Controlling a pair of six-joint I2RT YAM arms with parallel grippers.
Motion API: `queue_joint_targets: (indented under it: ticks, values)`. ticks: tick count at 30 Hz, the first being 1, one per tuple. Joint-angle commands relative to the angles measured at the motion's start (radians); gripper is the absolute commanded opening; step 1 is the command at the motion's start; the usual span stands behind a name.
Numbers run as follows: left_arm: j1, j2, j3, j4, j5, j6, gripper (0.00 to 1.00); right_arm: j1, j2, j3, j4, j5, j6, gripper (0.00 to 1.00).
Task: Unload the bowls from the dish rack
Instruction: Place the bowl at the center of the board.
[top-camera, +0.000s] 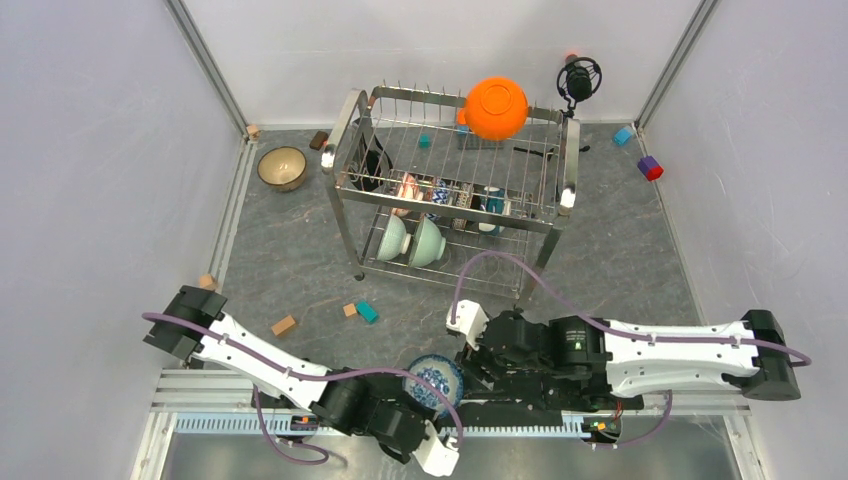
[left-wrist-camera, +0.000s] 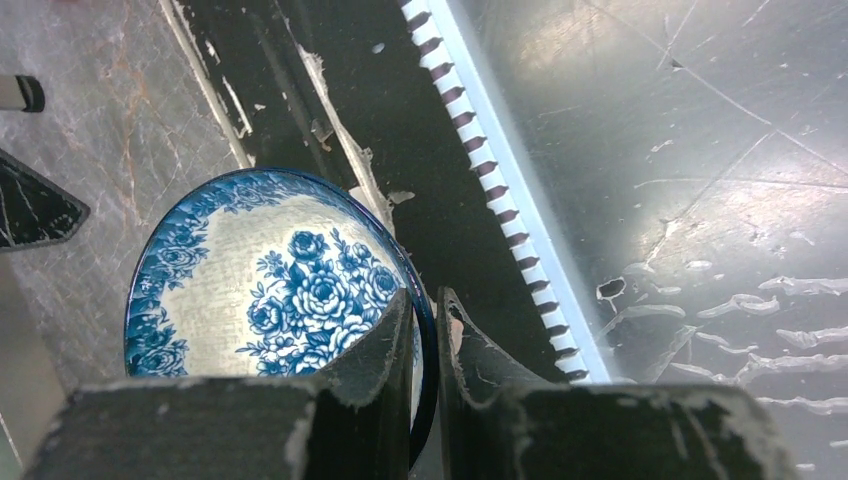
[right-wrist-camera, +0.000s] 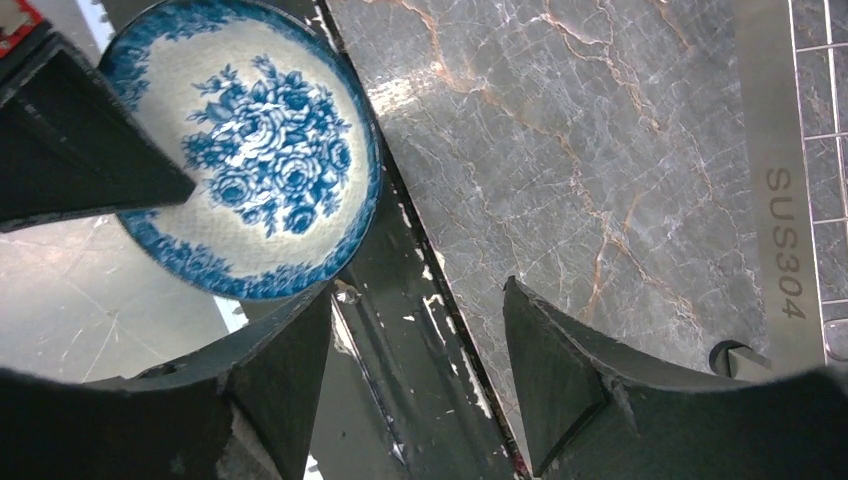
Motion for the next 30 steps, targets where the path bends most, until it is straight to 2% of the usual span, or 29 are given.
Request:
queue_joint_targets:
  ticks: [1, 11, 30]
  values:
    - [-0.015, -0.02, -0.005, 0.124, 0.023, 0.073, 0.02, 0.021, 0.037, 0.033, 0.066, 0.088, 0.041, 0.67]
    - [-0.035, -0.005, 0.001, 0.192, -0.011, 0.103, 0.02, 0.023, 0.097, 0.04, 0.157, 0.067, 0.083, 0.58]
    - [-0.044, 0.0, -0.024, 0.256, -0.011, 0.106, 0.02, 0.041, 0.172, 0.037, 0.165, -0.019, 0.085, 0.38]
